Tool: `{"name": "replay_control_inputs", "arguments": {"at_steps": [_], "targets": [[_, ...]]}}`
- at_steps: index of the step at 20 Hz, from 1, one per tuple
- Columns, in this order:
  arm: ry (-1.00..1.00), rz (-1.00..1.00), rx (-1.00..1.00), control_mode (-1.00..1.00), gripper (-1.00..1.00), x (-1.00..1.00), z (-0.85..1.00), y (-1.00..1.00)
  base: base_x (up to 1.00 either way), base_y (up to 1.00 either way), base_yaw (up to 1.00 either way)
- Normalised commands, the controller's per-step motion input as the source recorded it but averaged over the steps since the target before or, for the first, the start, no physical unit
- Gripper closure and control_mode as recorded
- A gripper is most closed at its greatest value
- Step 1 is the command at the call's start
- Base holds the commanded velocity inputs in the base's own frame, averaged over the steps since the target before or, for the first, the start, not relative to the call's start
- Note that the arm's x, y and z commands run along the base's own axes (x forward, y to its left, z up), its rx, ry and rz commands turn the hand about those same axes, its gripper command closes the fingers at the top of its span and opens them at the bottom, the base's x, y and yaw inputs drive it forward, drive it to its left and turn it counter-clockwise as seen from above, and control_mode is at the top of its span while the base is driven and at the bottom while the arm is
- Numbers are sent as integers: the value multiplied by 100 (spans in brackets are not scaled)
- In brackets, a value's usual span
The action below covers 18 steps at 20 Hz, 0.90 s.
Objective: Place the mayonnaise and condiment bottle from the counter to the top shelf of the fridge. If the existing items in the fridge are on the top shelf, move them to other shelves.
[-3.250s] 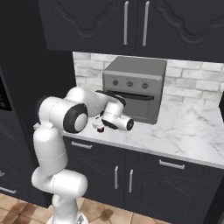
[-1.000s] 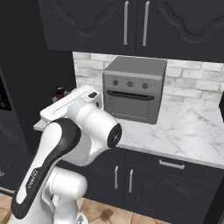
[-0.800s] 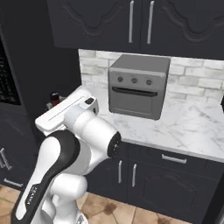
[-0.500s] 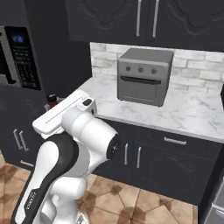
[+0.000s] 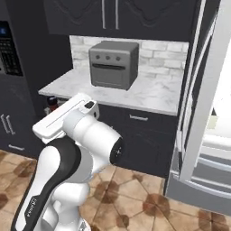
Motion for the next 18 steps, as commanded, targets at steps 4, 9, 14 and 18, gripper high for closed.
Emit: {"name": "replay_control_inputs", "arguments": {"at_steps": [4,9,14,18], "targets": [[0,0,0,100,100,0,0,0,-21,-100,-24],[0,0,0,100,100,0,0,0,-1,-100,-24],[0,0,0,100,100,0,0,0,9,-100,-23],[0,0,0,100,100,0,0,0,39,-77,-9]]}}
